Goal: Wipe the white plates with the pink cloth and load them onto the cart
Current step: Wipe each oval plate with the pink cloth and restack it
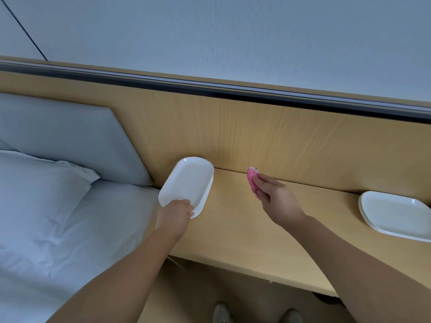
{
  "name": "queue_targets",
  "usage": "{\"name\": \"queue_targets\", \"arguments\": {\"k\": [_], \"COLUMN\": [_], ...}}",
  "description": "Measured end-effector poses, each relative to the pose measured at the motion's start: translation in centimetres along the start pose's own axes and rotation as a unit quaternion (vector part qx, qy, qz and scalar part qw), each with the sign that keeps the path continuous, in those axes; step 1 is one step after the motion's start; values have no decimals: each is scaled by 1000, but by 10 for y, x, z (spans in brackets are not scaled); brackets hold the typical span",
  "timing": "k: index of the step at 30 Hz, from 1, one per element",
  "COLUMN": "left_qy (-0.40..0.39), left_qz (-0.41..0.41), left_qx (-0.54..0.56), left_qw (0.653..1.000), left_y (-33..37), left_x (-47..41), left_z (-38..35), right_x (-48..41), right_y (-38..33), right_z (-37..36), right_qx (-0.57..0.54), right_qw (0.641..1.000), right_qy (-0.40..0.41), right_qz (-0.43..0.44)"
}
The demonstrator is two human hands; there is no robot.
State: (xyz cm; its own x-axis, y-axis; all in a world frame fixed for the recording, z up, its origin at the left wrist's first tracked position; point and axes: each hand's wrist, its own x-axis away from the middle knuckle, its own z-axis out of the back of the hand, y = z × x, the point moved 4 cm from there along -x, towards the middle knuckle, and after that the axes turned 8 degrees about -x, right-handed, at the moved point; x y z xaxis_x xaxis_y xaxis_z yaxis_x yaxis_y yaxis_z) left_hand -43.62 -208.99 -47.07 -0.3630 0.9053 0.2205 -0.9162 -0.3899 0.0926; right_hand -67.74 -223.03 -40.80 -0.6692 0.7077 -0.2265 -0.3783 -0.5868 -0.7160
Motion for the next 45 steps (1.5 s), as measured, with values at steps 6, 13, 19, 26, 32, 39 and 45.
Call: {"name": "queue_targets", "arguments": {"k": [6,13,19,26,32,39,45], "left_qy": [-6,45,35,4,-24,-33,-61], "left_qz": [-8,-74,-155,-219,-218,-177,-124], "left_qx": [-21,40,24,41,48,52,108], "left_qw": [1000,995,987,975,974,982,985], "left_y": [10,81,191,333,437,499,514], "left_x": [-6,-22,-47,-61,-74,-96,-108], "left_z": [4,23,23,7,-19,-46,-63], "right_x": [5,27,78,153,210,219,215], "right_y": [6,41,83,141,209,264,282], "right_z": [7,39,110,204,258,282,291], "right_qx": [-1,-18,-17,9,-49,-84,-15], "right_qw": [1000,998,991,974,957,959,971], "right_qy": [6,42,106,183,214,192,179], "right_qz": [-14,-46,-79,-134,-192,-192,-156]}}
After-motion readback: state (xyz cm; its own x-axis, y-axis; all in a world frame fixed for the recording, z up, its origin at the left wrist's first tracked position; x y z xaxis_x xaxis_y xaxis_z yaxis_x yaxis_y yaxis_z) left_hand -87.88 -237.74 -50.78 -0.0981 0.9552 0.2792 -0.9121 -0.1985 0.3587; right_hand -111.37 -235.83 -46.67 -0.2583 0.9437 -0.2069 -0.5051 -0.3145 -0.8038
